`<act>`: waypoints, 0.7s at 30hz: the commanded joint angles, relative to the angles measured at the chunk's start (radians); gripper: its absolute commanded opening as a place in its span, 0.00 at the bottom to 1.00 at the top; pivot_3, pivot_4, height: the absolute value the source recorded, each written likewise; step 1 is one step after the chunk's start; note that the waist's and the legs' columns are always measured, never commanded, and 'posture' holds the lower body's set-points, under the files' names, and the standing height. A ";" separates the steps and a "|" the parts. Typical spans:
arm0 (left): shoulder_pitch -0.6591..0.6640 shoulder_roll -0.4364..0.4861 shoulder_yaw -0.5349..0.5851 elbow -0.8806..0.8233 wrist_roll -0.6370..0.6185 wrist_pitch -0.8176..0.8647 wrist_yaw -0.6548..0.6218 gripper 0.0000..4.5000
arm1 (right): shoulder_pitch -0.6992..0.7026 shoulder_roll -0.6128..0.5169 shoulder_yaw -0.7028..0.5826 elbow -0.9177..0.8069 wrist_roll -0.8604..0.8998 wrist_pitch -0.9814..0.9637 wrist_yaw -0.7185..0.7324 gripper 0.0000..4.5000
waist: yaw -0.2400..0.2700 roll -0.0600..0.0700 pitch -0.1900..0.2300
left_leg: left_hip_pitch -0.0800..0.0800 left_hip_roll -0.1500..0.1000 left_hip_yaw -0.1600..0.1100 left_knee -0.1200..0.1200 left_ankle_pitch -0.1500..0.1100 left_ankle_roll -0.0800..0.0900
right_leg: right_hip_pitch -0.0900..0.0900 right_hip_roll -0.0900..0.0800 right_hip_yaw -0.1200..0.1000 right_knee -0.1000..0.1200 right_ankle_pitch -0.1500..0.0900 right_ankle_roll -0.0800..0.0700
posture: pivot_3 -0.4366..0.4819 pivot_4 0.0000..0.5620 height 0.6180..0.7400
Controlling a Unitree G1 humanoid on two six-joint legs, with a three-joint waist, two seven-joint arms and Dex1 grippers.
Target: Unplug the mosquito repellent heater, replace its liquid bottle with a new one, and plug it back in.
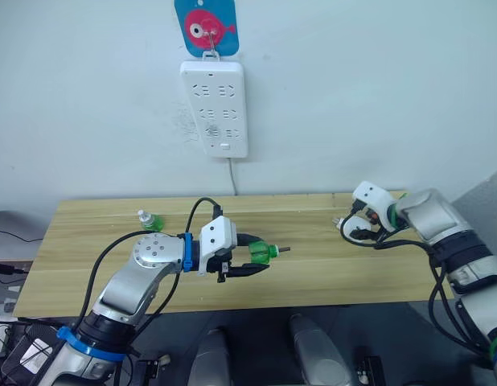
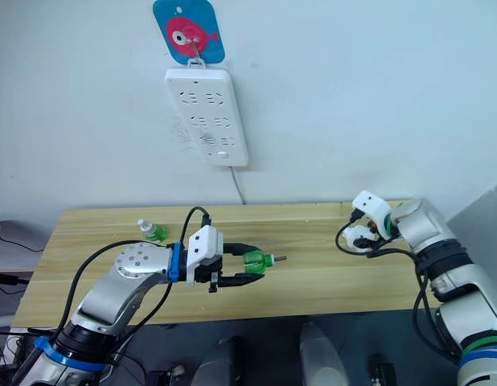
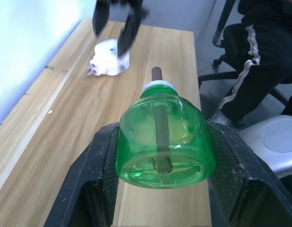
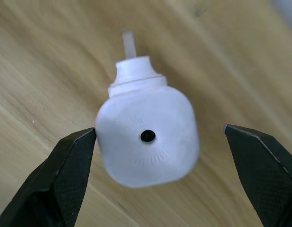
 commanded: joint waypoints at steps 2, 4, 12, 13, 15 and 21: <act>-0.002 -0.056 0.045 -0.014 -0.015 -0.037 0.057 0.50 | 0.059 -0.068 -0.228 -0.384 0.218 0.281 0.083 1.00 | 0.002 0.000 0.000 | 0.000 0.000 -0.001 0.000 0.000 0.000 | 0.000 0.000 -0.001 0.000 0.000 0.000 | 0.21 0.43 1.00; -0.004 -0.109 0.063 -0.008 -0.010 -0.055 0.118 0.50 | 0.136 -0.038 -0.366 -0.540 0.322 0.380 0.066 1.00 | 0.003 0.000 -0.001 | 0.000 0.000 -0.004 0.000 0.000 0.000 | 0.002 0.000 -0.004 0.000 0.000 0.000 | 0.20 0.42 1.00; 0.009 -0.269 0.086 -0.056 -0.034 -0.010 0.280 0.50 | 0.389 0.402 -0.797 -0.927 0.651 0.625 -0.138 1.00 | 0.001 0.000 -0.002 | 0.000 -0.001 -0.006 0.002 0.000 0.000 | 0.005 0.000 -0.005 0.000 0.001 0.001 | 0.19 0.41 1.00; 0.015 -0.279 0.079 -0.063 -0.034 -0.006 0.287 0.50 | 0.383 0.468 -0.818 -0.940 0.671 0.652 -0.180 1.00 | -0.002 0.000 -0.002 | 0.001 -0.001 -0.005 0.003 0.000 0.000 | 0.005 0.000 -0.004 0.001 0.002 0.001 | 0.18 0.41 1.00; 0.022 -0.299 0.068 -0.077 -0.034 0.005 0.304 0.50 | 0.373 0.581 -0.831 -0.961 0.694 0.668 -0.261 1.00 | -0.006 0.001 -0.003 | 0.002 0.000 -0.004 0.003 0.000 0.000 | 0.005 0.001 -0.003 0.001 0.002 0.001 | 0.18 0.40 1.00; 0.009 -0.356 0.058 -0.102 -0.021 -0.010 0.348 0.50 | 0.369 0.776 -0.804 -0.923 0.710 0.669 -0.427 1.00 | -0.017 0.003 -0.004 | 0.003 0.000 -0.004 0.002 0.000 0.000 | 0.005 0.001 -0.003 0.005 0.002 0.000 | 0.18 0.39 1.00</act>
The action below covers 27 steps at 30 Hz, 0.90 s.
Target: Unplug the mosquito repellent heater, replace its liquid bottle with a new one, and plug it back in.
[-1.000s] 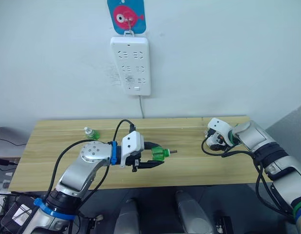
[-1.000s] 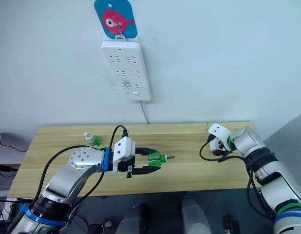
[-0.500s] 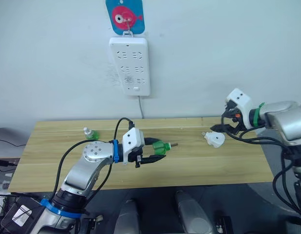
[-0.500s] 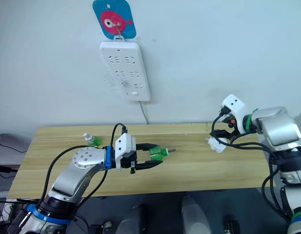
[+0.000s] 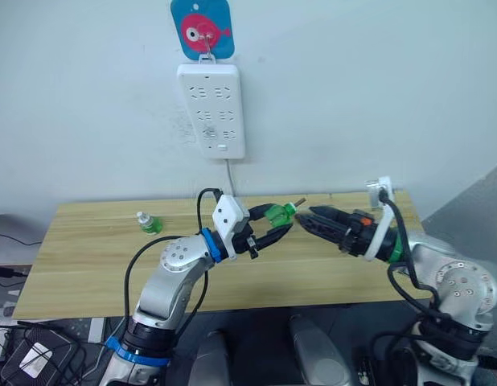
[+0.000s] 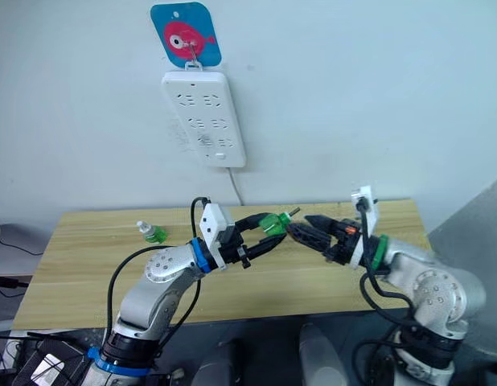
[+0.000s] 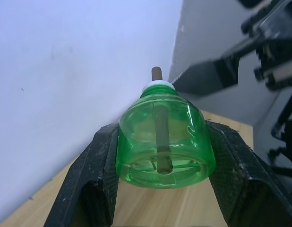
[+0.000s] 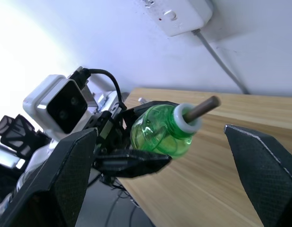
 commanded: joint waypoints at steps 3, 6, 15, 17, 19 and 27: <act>-0.012 -0.020 -0.012 -0.059 -0.005 -0.027 0.021 0.50 | -0.018 0.080 0.006 0.016 0.048 -0.027 -0.100 1.00 | -0.008 0.000 0.000 | 0.000 0.000 0.000 0.000 0.000 0.000 | 0.000 0.000 0.000 0.000 0.000 0.000 | 0.19 0.38 1.00; -0.009 -0.011 -0.025 -0.066 0.002 -0.041 0.008 0.50 | -0.029 0.102 0.001 0.039 0.077 -0.045 -0.131 1.00 | -0.012 0.000 0.000 | 0.000 0.000 0.000 0.000 0.000 0.000 | 0.000 0.000 0.000 0.000 0.000 0.000 | 0.19 0.39 1.00; 0.001 -0.022 -0.034 -0.075 0.003 -0.050 0.029 0.50 | -0.044 0.097 -0.026 0.116 0.196 -0.053 -0.187 0.79 | -0.013 0.000 0.000 | 0.000 0.000 0.000 -0.001 0.000 0.000 | 0.000 0.000 0.000 0.000 0.000 0.000 | 0.20 0.38 1.00; 0.004 -0.021 -0.038 -0.073 0.007 -0.060 0.031 0.50 | -0.045 0.099 -0.037 0.133 0.237 -0.047 -0.200 0.62 | -0.013 0.000 0.000 | 0.000 0.000 0.000 -0.001 0.000 0.000 | 0.000 0.000 0.000 0.000 0.000 0.000 | 0.20 0.38 1.00; 0.007 -0.019 -0.040 -0.070 0.010 -0.068 0.032 0.50 | -0.044 0.090 -0.039 0.145 0.268 -0.041 -0.211 0.45 | -0.013 0.000 0.000 | 0.000 0.000 0.000 -0.001 0.000 0.000 | 0.000 0.000 0.000 0.000 0.000 0.000 | 0.20 0.38 1.00; 0.025 -0.010 -0.047 -0.067 0.027 -0.094 0.036 0.50 | -0.024 0.049 -0.018 0.177 0.392 -0.014 -0.250 0.18 | -0.013 0.001 0.000 | 0.000 0.000 0.001 -0.002 0.000 0.000 | 0.000 0.000 0.001 0.000 0.000 0.000 | 0.21 0.38 1.00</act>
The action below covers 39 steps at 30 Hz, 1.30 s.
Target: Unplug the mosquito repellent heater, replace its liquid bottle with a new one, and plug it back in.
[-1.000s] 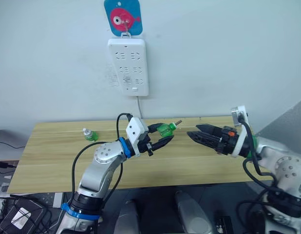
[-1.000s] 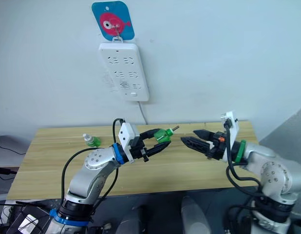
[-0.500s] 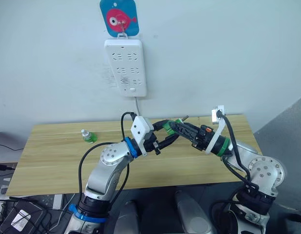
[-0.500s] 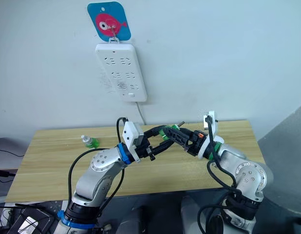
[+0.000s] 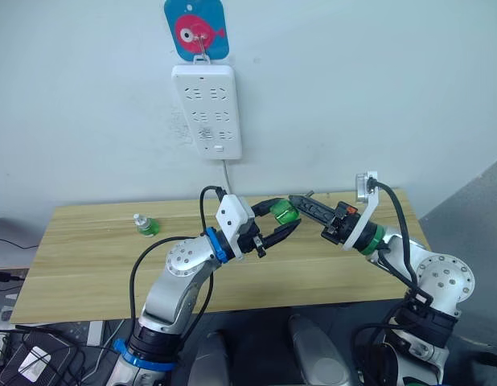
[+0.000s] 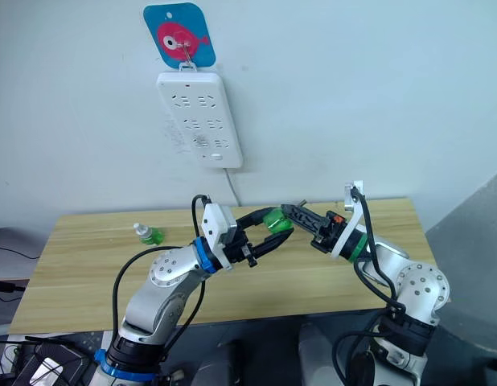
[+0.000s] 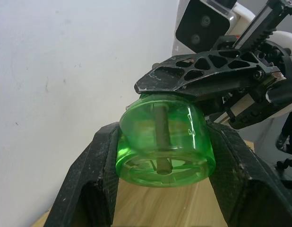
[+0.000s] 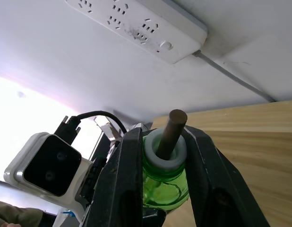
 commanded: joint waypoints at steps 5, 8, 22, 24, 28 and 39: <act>0.011 0.024 -0.020 -0.022 0.035 -0.016 0.002 0.80 | 0.017 -0.043 0.073 -0.017 0.121 0.004 -0.013 0.18 | 0.000 0.000 0.000 | 0.000 0.000 0.000 0.000 0.000 0.000 | 0.000 0.000 0.000 0.000 0.000 0.000 | 0.21 0.38 1.00; 0.027 0.064 -0.008 -0.010 0.078 -0.029 0.014 1.00 | 0.020 -0.100 0.109 -0.017 0.102 -0.040 -0.006 0.18 | 0.000 0.000 0.000 | 0.000 0.000 0.000 -0.001 0.000 0.000 | 0.000 0.000 0.000 0.000 0.000 0.000 | 0.21 0.40 1.00; 0.242 0.275 0.080 -0.164 0.049 0.102 -0.010 1.00 | -0.013 -0.324 0.698 0.576 -0.859 -1.304 0.087 0.18 | 0.003 -0.001 0.001 | 0.000 0.001 0.004 -0.002 0.000 0.000 | -0.001 -0.001 0.003 -0.006 -0.003 0.005 | 0.24 0.46 1.00; 0.257 0.267 0.077 -0.203 0.047 0.135 0.011 1.00 | -0.060 -0.279 0.696 0.744 -0.916 -1.419 0.034 0.18 | 0.002 -0.001 0.001 | 0.000 0.001 0.005 -0.002 0.000 0.000 | -0.001 -0.001 0.004 -0.006 0.000 0.000 | 0.26 0.46 1.00; 0.271 0.268 0.068 -0.244 0.062 0.158 0.031 1.00 | -0.140 -0.251 0.677 0.986 -0.975 -1.547 0.013 0.18 | 0.005 -0.001 0.002 | 0.001 0.001 0.004 -0.003 0.000 0.000 | -0.001 0.000 0.003 -0.005 0.000 0.000 | 0.30 0.48 1.00; 0.300 0.274 0.099 -0.251 0.079 0.150 0.069 1.00 | -0.221 -0.210 0.573 1.211 -0.912 -1.612 0.142 0.41 | 0.033 -0.001 0.002 | 0.003 0.001 0.004 -0.003 0.000 0.000 | 0.001 0.000 0.004 -0.005 0.000 0.000 | 0.33 0.48 1.00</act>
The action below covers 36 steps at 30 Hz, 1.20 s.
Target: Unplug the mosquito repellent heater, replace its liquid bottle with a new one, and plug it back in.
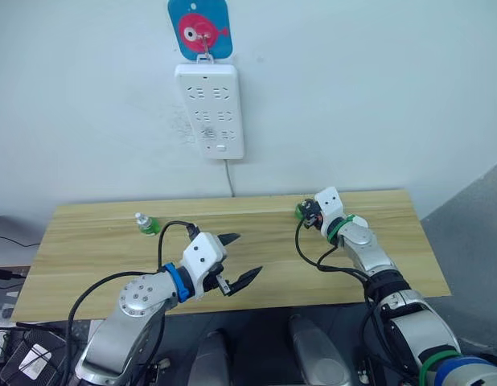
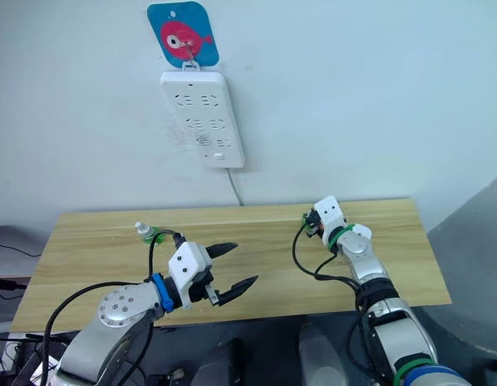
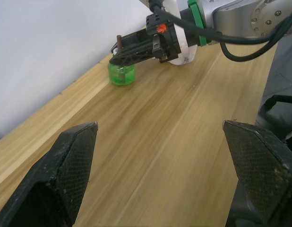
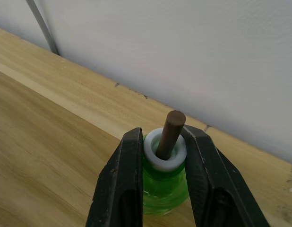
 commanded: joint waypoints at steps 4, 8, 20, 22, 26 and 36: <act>0.008 -0.018 0.027 0.001 0.019 -0.044 0.049 1.00 | 0.011 0.004 -0.071 -0.078 0.056 -0.016 0.050 0.73 | 0.008 0.000 0.000 | 0.000 0.000 0.000 0.000 0.000 0.000 | 0.000 0.000 0.000 0.000 0.000 0.000 | 0.32 0.47 1.00; 0.021 -0.042 0.074 0.038 -0.008 -0.060 0.071 1.00 | 0.073 -0.042 -0.079 -0.264 0.072 0.021 0.098 0.99 | 0.013 0.000 0.000 | 0.000 0.000 0.000 0.000 0.000 0.000 | 0.000 0.000 0.000 0.000 0.000 0.000 | 0.32 0.46 1.00; 0.177 -0.151 0.279 0.259 0.006 -0.248 0.185 1.00 | 0.284 -0.396 0.098 -1.064 0.193 0.392 0.547 0.99 | 0.025 -0.001 -0.003 | 0.002 0.001 0.000 0.001 0.000 -0.001 | 0.001 0.000 0.000 0.000 0.000 0.000 | 0.31 0.36 1.00; 0.181 -0.154 0.296 0.301 0.040 -0.305 0.216 1.00 | 0.263 -0.406 0.106 -1.116 0.210 0.475 0.543 0.99 | 0.027 -0.003 -0.004 | 0.002 0.000 0.000 0.001 0.000 -0.001 | 0.001 0.000 0.000 -0.001 0.000 0.000 | 0.32 0.38 1.00; 0.136 -0.149 0.325 0.401 0.056 -0.349 0.248 1.00 | 0.201 -0.366 0.128 -1.172 0.220 0.628 0.480 0.99 | 0.029 -0.004 -0.004 | 0.001 0.000 0.000 0.001 0.000 -0.001 | 0.001 0.000 0.000 -0.001 0.000 0.000 | 0.32 0.46 1.00; -0.084 -0.131 0.451 0.680 0.007 -0.331 0.323 1.00 | 0.166 -0.328 0.165 -1.278 0.216 0.833 0.390 0.99 | 0.032 -0.010 0.051 | 0.002 0.001 0.001 0.001 0.000 0.000 | 0.001 0.000 0.000 0.000 -0.001 0.001 | 0.29 0.74 1.00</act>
